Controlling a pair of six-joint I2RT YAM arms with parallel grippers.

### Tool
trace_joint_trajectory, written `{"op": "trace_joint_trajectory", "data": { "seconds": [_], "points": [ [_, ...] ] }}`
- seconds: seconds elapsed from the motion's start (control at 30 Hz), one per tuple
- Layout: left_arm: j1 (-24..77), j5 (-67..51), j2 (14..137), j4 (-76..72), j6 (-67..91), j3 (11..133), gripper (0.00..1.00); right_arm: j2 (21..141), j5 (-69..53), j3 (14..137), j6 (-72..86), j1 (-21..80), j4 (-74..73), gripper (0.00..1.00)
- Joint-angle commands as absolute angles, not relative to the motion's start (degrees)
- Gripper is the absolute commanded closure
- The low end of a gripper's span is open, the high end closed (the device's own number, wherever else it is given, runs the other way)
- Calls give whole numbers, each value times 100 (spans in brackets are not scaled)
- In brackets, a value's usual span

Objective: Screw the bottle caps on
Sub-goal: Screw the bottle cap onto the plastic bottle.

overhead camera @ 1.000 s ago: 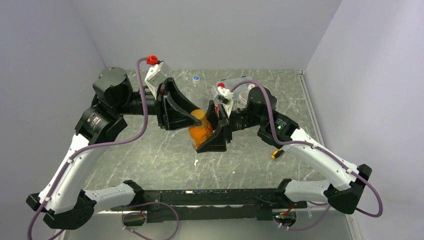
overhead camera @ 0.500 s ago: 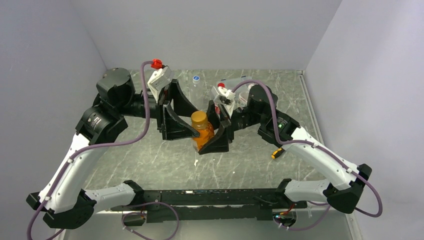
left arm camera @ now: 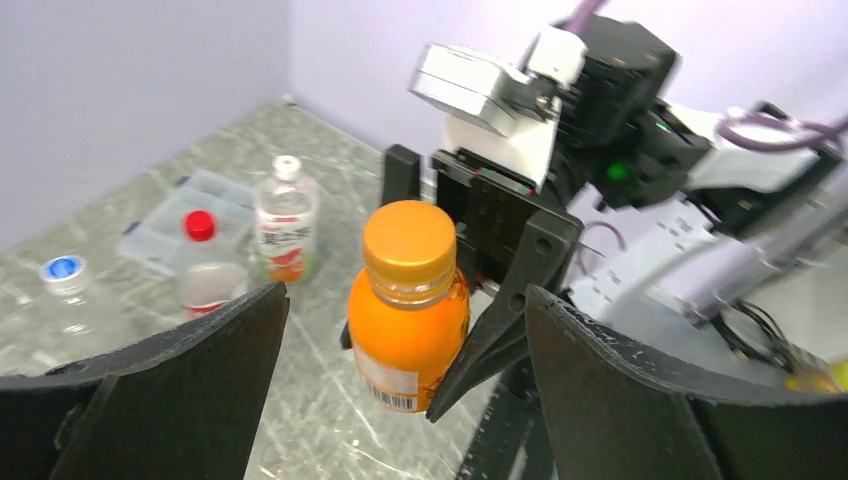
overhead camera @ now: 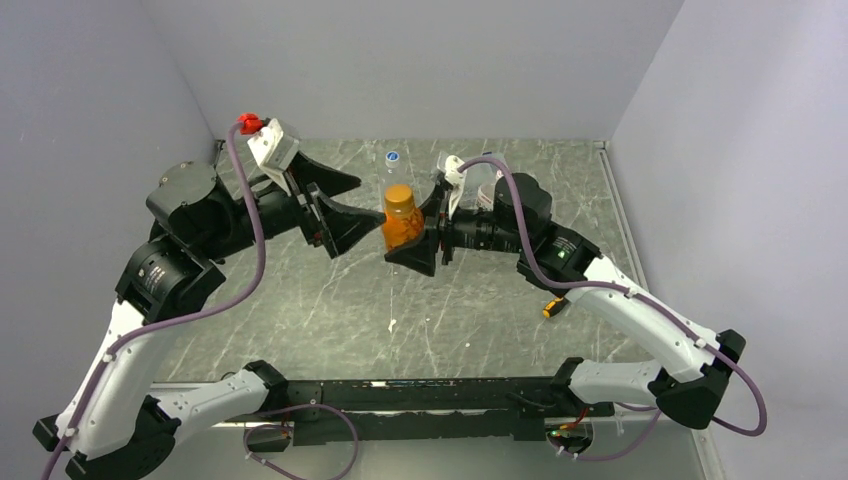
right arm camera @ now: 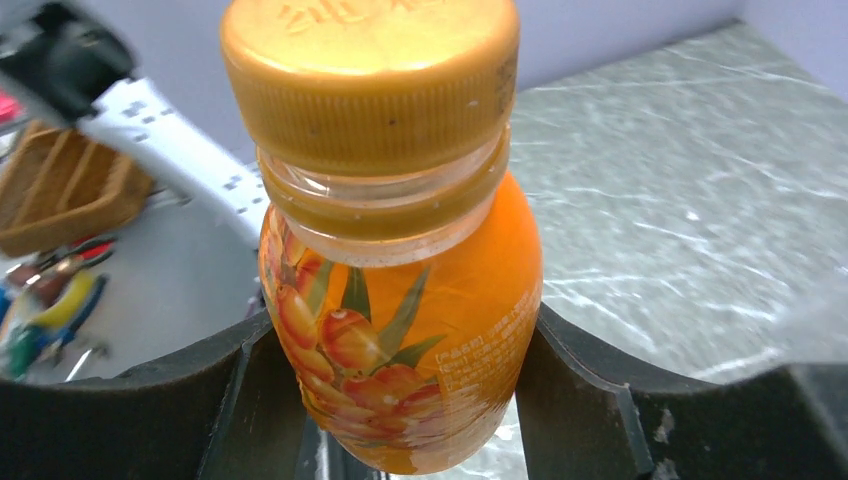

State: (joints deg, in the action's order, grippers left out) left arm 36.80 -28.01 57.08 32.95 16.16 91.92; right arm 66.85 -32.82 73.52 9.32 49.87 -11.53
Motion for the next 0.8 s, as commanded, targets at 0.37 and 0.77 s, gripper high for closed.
{"op": "trace_joint_trajectory", "data": {
  "seconds": [0.37,0.77],
  "points": [
    [3780,-330,6237,2584,1904,9035,9,6989,-759,7161,902,5163,-465,85],
    [4087,144,6497,2589,1880,9009,11,7256,-427,7295,826,5324,-429,86]
  ]
}}
